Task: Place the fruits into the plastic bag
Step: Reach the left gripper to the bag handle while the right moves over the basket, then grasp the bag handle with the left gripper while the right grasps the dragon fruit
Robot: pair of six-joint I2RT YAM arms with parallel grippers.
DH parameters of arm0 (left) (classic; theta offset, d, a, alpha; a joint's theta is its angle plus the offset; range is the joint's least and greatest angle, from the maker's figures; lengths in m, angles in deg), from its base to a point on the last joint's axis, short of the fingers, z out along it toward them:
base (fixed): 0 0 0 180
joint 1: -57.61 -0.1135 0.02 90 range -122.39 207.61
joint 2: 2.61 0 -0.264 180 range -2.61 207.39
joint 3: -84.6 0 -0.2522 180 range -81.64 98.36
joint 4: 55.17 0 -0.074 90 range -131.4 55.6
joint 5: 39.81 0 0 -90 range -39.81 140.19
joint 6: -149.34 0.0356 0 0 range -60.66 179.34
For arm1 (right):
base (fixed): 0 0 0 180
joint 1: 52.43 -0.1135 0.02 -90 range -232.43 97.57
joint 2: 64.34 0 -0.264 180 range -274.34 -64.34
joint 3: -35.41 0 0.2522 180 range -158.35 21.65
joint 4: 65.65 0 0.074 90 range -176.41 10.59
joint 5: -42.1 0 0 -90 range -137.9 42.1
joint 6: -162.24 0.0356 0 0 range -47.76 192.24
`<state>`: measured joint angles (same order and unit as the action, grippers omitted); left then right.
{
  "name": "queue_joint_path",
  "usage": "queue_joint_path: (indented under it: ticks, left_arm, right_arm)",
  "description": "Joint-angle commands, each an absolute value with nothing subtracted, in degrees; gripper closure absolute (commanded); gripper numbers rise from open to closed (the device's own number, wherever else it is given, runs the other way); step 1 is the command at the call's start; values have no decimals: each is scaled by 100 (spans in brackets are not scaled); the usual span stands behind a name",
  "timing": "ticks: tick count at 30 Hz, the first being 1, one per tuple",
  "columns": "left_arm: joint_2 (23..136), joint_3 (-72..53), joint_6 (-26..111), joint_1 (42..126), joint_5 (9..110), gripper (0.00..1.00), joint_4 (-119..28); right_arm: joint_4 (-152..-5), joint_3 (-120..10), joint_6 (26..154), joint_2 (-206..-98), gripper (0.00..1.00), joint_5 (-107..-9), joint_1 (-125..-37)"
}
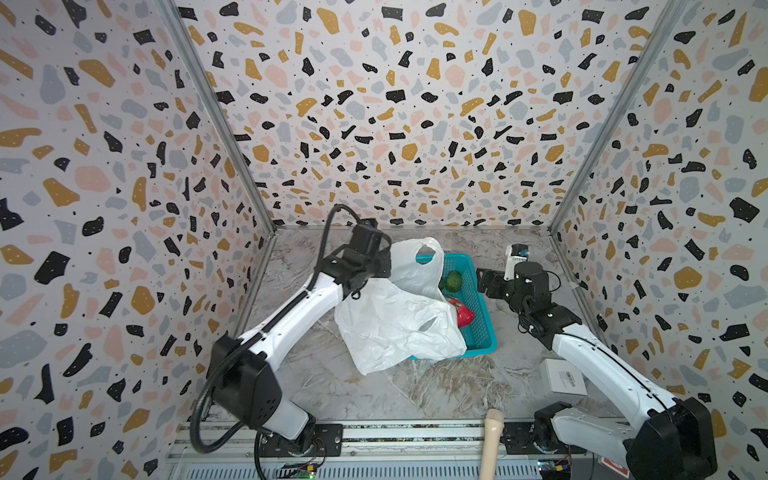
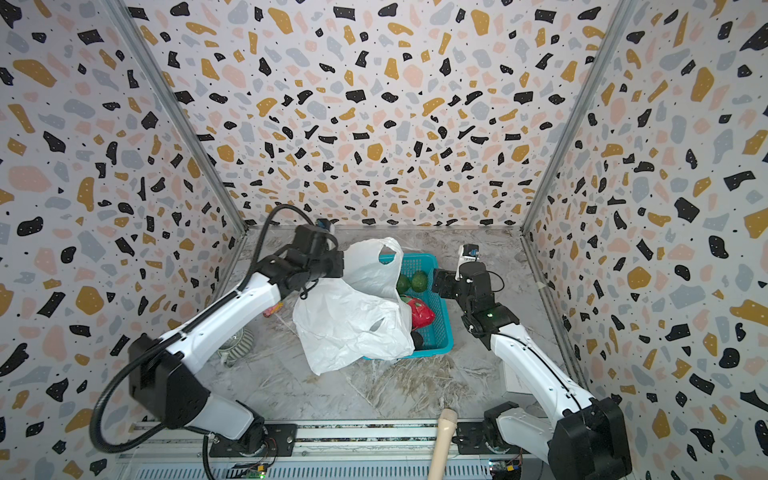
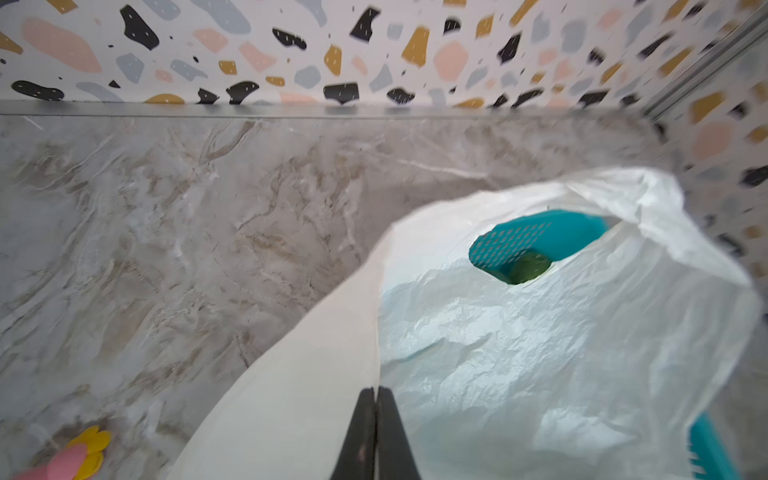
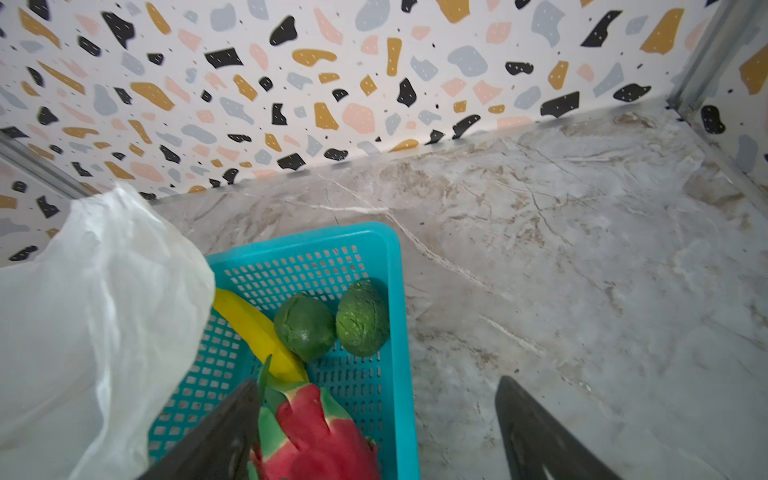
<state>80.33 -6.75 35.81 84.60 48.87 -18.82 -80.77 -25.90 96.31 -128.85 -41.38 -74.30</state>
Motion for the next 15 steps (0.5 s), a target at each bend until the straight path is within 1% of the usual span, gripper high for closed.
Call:
queue_joint_path:
  ticks: [1,3,6,9,15]
  left_arm:
    - [7649,-1468,3139,8104,7060,100,-3494]
    - [7440,-1950,2867,7867,7644,100,-4013]
    - [7250,-2492,2392,7569,8090,100,-4661]
    - [7141,-2759,2136,7331,8261,100,-5024]
    - [7018,-3019,1940,7020,8226,100,-5286]
  right_arm:
    - [-8418,-3002,9479,-12961,11,-4592,-7469]
    - [-8684,-3166,9402,-13104,12,-4795,-7524]
    - [-9114,-3352,9226,-13371,11,-4945,-7676]
    - [-9507,-3468,9097,-13689,11,-5017,-7847]
    - [-9928,-3554,8931,-14380,7,-5212,-8151]
